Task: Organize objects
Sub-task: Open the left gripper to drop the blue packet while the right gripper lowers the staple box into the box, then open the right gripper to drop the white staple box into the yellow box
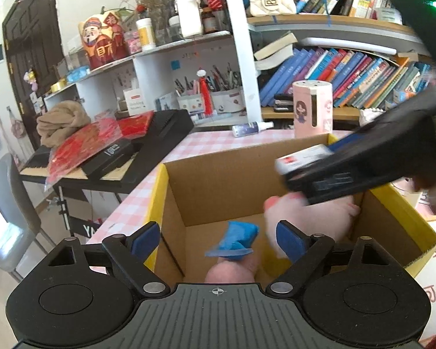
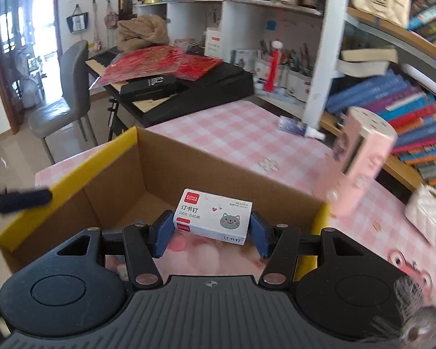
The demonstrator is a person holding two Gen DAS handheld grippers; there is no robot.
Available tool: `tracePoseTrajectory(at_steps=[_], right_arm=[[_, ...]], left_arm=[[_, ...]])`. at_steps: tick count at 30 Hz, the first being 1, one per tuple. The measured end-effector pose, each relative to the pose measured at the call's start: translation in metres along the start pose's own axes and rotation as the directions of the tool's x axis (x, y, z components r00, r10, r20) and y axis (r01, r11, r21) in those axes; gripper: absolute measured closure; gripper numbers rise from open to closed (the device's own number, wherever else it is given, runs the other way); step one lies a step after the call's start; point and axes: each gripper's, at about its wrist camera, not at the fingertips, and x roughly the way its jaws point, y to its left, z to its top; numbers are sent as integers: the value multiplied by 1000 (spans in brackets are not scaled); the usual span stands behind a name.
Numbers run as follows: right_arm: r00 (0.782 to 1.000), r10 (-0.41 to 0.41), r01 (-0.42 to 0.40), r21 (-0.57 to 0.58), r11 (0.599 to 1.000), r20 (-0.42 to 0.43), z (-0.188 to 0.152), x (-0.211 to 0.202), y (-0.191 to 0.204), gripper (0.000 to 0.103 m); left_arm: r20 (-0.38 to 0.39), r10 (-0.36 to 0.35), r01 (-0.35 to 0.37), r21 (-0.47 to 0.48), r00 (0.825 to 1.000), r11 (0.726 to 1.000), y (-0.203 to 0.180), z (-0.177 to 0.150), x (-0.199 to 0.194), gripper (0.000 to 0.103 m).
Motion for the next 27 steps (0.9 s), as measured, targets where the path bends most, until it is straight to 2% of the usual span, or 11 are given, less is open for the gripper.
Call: tracePoseTrajectory(at_steps=[5, 9, 12, 14, 17, 27], right_arm=[[997, -48, 46, 42, 998, 55, -11, -33, -13, 50], [998, -59, 59, 24, 998, 34, -16, -40, -18, 50], [998, -51, 50, -30, 998, -31, -27, -33, -14, 49], [998, -69, 67, -124, 990, -9, -32, -30, -3, 50], [998, -40, 35, -122, 992, -42, -35, -17, 3, 50], [993, -48, 23, -214, 976, -111, -40, 13, 16, 51]], left_arm=[[4, 13, -13, -16, 1000, 1000, 2, 1, 1, 14], [0, 32, -32, -29, 999, 999, 3, 2, 2, 14], [2, 32, -32, -42, 999, 999, 5, 3, 1, 14], [5, 33, -33, -44, 999, 998, 5, 3, 0, 14], [11, 33, -33, -39, 999, 999, 4, 2, -2, 13], [16, 26, -26, -43, 1000, 999, 2, 1, -6, 13]])
